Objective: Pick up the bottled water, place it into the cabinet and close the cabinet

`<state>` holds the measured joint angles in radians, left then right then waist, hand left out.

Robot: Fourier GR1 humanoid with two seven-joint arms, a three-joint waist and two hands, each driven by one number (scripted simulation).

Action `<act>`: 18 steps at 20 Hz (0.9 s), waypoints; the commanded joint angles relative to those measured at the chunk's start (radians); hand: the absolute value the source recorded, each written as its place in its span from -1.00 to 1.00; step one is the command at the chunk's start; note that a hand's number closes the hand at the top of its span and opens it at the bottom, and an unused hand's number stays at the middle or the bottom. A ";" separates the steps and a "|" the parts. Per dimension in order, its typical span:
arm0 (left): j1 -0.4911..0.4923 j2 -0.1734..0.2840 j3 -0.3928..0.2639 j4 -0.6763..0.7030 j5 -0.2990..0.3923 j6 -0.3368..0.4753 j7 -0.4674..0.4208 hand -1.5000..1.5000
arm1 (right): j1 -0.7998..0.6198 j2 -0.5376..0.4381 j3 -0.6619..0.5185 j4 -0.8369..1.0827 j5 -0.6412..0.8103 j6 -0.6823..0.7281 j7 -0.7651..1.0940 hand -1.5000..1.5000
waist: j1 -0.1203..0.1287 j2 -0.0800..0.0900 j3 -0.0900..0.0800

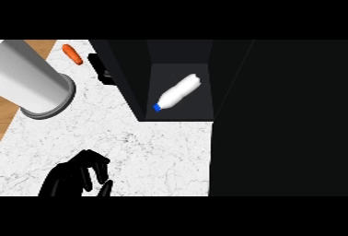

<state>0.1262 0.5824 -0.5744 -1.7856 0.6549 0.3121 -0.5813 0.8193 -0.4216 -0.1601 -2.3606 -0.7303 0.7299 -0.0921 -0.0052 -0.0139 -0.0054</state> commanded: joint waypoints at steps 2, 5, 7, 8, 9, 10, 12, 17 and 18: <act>0.083 0.079 0.088 -0.058 0.085 -0.091 -0.035 -1.00 | 0.016 -0.008 -0.016 -0.297 0.123 -0.003 0.035 1.00 | -0.003 -0.007 -0.003; 0.127 0.139 0.148 -0.111 0.116 -0.099 -0.027 -1.00 | 0.019 -0.011 0.055 -0.298 0.148 -0.003 0.064 1.00 | 0.011 -0.009 -0.003; 0.165 0.152 0.172 -0.120 0.115 -0.097 -0.051 -1.00 | -0.004 -0.025 0.083 -0.295 0.161 -0.018 0.087 1.00 | 0.029 -0.009 -0.004; 0.147 0.163 0.192 -0.101 0.129 -0.125 -0.049 -1.00 | -0.033 -0.025 0.114 -0.308 0.154 -0.040 0.100 1.00 | 0.027 -0.001 -0.007; 0.162 0.197 0.224 -0.116 0.153 -0.134 -0.032 -1.00 | -0.019 -0.039 0.112 -0.309 0.155 -0.022 0.101 1.00 | 0.018 -0.008 -0.006; 0.181 0.193 0.227 -0.105 0.149 -0.127 -0.043 -1.00 | -0.036 -0.044 0.123 -0.318 0.161 -0.016 0.101 1.00 | 0.018 -0.010 -0.007; 0.193 0.201 0.244 -0.109 0.166 -0.147 -0.048 -1.00 | -0.065 -0.054 0.169 -0.312 0.180 -0.012 0.120 1.00 | 0.018 -0.011 -0.009; 0.239 0.268 0.303 -0.151 0.219 -0.202 -0.027 -1.00 | -0.173 -0.063 0.257 -0.281 0.199 -0.044 0.160 1.00 | 0.045 -0.014 -0.011; 0.251 0.261 0.300 -0.152 0.221 -0.200 -0.032 -1.00 | -0.184 -0.078 0.267 -0.285 0.208 -0.041 0.175 1.00 | 0.039 -0.019 -0.013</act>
<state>0.3423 0.8168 -0.3081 -1.9240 0.8455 0.1389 -0.6149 0.6576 -0.4784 0.0894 -2.3685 -0.6793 0.7397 -0.0078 0.0289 -0.0275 -0.0155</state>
